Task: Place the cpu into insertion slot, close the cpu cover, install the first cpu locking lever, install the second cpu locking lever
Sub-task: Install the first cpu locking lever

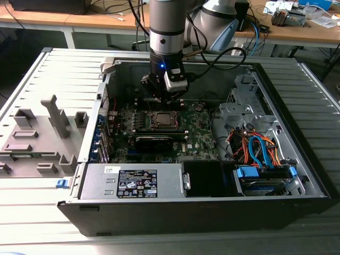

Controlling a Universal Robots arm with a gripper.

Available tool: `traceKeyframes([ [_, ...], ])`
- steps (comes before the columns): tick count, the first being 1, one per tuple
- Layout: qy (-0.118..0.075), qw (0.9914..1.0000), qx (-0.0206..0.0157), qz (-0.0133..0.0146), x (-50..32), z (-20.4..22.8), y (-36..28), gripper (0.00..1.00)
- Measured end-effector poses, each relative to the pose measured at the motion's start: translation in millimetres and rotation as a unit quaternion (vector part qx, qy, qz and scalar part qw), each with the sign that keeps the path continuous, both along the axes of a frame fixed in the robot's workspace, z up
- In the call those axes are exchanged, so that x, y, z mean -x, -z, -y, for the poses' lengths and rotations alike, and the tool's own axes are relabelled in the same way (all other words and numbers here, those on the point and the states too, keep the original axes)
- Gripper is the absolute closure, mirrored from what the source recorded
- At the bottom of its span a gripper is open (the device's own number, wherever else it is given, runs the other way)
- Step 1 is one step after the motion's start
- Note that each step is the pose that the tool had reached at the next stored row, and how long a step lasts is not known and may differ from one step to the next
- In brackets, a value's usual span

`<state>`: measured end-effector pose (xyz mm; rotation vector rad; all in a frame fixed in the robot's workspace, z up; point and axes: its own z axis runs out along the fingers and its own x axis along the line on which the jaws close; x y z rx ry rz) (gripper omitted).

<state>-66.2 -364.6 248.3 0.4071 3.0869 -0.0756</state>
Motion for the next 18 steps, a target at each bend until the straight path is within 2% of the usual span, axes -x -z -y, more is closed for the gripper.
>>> traceKeyframes([
  [18, -0.014, 0.9999, -0.0001, 0.0, 0.0, 0.0, 0.0, 0.89],
])
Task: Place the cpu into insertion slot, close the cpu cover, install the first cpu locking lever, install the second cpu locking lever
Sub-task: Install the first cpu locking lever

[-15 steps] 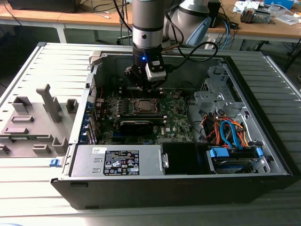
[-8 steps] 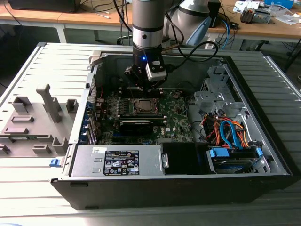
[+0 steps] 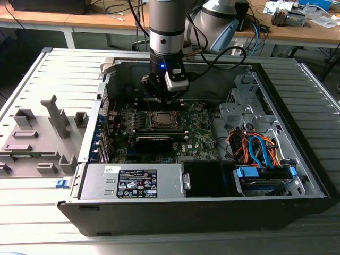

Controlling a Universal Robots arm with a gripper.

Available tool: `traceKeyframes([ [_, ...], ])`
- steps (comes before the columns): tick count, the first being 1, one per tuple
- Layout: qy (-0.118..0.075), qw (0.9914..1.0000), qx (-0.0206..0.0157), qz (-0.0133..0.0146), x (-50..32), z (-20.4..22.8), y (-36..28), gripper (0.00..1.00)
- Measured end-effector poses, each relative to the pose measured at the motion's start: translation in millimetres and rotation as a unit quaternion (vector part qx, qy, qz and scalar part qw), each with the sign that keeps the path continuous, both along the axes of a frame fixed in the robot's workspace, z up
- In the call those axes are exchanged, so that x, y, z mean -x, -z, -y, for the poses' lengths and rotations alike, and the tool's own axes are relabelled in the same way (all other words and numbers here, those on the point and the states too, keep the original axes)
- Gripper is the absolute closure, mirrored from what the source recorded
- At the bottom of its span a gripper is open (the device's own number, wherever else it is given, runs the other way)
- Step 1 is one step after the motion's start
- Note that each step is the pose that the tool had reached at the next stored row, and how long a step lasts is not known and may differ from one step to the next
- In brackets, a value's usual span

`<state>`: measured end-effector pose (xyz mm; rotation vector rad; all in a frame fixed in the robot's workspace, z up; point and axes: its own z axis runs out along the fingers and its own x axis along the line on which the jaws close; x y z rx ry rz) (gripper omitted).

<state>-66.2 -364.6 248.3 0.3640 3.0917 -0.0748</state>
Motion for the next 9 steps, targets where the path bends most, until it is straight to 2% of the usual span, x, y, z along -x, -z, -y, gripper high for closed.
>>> traceKeyframes([
  [9, -0.007, 0.99998, 0.0, 0.0, 0.0, 0.0, 0.0, 0.89],
])
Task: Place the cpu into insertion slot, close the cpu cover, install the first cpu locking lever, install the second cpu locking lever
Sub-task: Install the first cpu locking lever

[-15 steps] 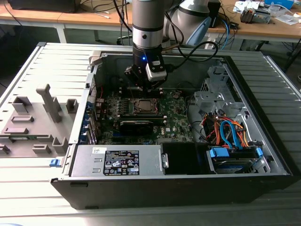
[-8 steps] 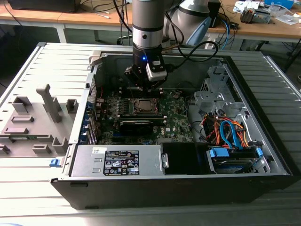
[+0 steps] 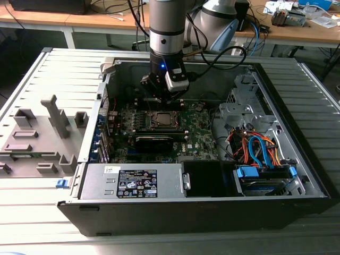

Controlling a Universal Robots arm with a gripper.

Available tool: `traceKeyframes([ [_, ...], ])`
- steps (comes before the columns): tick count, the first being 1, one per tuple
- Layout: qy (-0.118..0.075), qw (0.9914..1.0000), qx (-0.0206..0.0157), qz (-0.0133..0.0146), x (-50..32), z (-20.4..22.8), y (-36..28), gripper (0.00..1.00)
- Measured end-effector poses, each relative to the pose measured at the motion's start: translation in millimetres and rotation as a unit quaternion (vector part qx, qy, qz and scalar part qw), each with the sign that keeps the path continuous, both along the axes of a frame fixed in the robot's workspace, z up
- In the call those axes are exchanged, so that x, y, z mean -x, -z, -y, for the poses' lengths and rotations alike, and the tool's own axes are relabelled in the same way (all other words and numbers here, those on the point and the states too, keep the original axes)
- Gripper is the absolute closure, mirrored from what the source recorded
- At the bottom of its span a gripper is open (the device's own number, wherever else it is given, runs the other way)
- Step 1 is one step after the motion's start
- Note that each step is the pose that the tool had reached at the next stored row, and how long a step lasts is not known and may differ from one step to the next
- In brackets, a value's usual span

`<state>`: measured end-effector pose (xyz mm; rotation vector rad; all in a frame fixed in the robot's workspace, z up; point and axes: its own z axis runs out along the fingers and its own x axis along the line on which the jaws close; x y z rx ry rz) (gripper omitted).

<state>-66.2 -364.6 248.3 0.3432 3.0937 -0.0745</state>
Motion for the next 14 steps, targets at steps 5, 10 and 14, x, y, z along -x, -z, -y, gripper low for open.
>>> traceKeyframes([
  [5, -0.005, 0.99999, 0.0, 0.0, 0.0, 0.0, 0.0, 0.89],
  [10, -0.009, 0.99996, 0.0, 0.0, 0.0, 0.0, 0.0, 0.89],
  [14, -0.015, 0.99989, -0.0001, 0.0, 0.0, 0.0, 0.0, 0.89],
])
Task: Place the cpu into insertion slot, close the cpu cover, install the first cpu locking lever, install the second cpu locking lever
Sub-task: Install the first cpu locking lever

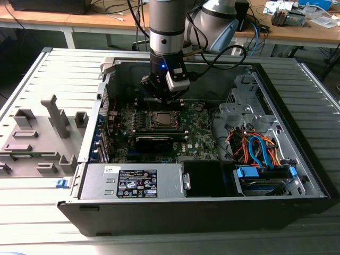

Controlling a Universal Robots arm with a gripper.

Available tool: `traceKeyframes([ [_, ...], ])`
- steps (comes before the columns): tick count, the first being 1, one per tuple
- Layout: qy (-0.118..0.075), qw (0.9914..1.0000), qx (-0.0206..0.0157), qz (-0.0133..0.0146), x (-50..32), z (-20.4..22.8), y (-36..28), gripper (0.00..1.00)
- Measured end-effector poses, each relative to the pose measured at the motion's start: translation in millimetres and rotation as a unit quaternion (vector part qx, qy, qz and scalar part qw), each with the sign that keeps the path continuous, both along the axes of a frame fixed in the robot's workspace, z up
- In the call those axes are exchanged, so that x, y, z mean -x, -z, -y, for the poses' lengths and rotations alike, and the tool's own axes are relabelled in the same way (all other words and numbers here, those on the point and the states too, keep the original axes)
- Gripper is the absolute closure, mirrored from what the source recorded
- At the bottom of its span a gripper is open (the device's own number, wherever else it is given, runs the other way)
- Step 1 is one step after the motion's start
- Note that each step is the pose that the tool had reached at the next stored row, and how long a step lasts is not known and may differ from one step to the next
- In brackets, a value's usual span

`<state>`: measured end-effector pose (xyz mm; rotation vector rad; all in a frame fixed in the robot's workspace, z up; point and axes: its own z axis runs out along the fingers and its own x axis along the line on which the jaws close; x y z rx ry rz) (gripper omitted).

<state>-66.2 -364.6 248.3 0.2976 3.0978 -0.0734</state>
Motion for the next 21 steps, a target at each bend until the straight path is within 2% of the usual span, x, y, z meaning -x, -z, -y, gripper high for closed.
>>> traceKeyframes([
  [21, -0.035, 0.9994, -0.0008, 0.0, 0.0, 0.0, 0.0, 0.89],
])
